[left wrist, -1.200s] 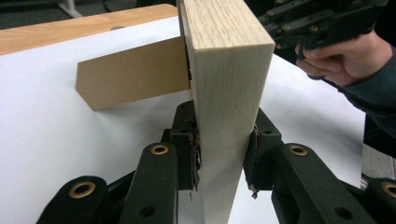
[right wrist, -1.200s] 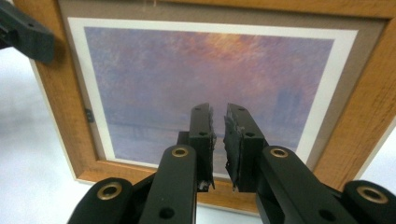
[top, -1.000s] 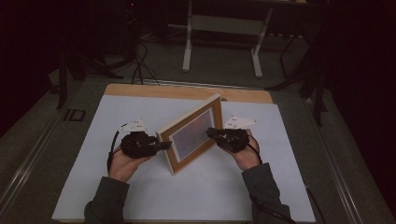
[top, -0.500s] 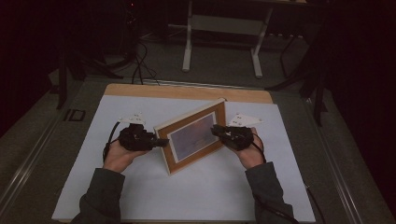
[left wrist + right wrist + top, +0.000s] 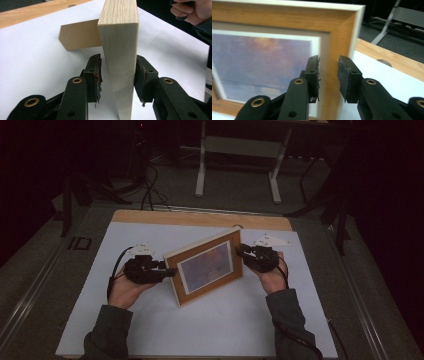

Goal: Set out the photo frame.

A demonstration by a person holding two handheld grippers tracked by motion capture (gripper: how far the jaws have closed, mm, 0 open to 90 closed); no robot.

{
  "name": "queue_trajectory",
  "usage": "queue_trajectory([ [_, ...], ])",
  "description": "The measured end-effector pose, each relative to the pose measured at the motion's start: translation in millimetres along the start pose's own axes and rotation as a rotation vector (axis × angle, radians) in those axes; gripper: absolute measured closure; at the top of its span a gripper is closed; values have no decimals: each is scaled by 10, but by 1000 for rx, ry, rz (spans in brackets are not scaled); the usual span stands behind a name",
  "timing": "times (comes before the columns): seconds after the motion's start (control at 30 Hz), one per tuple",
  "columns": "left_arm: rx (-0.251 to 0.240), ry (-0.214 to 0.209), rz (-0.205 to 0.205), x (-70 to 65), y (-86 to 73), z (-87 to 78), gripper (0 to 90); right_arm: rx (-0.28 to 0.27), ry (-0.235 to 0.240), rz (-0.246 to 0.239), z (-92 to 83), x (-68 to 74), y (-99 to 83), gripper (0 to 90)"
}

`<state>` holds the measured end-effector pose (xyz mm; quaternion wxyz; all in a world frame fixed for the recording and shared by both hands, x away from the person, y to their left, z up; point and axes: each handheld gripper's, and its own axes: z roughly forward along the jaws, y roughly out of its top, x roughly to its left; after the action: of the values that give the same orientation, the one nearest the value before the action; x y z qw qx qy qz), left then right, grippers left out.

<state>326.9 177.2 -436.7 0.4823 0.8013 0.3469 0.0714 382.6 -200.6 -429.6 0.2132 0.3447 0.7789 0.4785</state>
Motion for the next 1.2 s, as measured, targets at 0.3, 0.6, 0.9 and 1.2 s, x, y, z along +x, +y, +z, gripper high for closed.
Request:
queue_trajectory([
  [0.3,-26,40,-45,110,-56,-105,638,1,3,20,52,-40,0,618],
  [0.6,-37,57,-34,97,-51,-113,693,2,79,25,135,-73,107,545],
  [0.9,-31,85,-21,125,-12,-95,686,43,101,5,212,-105,204,517],
  [1.2,-37,84,-25,226,26,-60,681,63,134,20,266,-202,221,521],
])
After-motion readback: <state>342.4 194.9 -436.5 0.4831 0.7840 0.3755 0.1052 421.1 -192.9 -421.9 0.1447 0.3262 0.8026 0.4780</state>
